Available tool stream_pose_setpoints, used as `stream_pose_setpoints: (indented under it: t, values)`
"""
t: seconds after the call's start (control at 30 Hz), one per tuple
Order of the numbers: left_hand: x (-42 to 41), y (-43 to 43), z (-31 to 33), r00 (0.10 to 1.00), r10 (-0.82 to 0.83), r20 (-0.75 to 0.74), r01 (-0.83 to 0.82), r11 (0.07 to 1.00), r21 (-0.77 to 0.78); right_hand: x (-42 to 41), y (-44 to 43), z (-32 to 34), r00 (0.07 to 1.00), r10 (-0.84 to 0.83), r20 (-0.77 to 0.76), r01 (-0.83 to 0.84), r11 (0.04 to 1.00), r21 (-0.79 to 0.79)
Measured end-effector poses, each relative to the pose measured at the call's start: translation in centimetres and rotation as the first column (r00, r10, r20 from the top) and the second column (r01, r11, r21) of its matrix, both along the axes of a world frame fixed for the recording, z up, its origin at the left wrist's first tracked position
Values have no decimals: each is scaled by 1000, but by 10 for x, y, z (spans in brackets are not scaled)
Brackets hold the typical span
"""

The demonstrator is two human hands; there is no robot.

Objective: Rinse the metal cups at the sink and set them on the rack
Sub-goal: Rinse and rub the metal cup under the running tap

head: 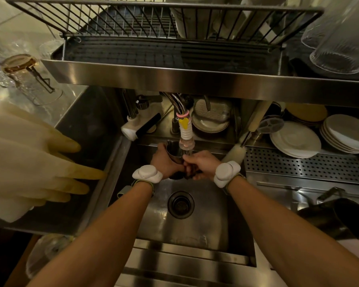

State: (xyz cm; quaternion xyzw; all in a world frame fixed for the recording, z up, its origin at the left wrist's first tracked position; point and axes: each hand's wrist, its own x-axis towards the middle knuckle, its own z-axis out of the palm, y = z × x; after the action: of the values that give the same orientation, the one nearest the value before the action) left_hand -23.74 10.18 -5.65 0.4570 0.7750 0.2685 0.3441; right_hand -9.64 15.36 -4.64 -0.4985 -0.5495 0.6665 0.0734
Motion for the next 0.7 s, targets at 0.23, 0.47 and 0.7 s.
stream_pose_setpoints:
  t: [0.23, 0.47, 0.7]
  values:
    - [-10, -2, 9, 961, -259, -100, 229, 943, -239, 8, -4, -6, 994, -91, 59, 89, 995, 41]
    - [-23, -6, 14, 922, -335, -195, 262, 909, -325, 7, -9, -13, 986, -73, 153, 36, 972, 233]
    - [-29, -12, 8, 924, -300, -235, 212, 917, -338, 20, -3, -14, 975, -63, 215, -4, 954, 300]
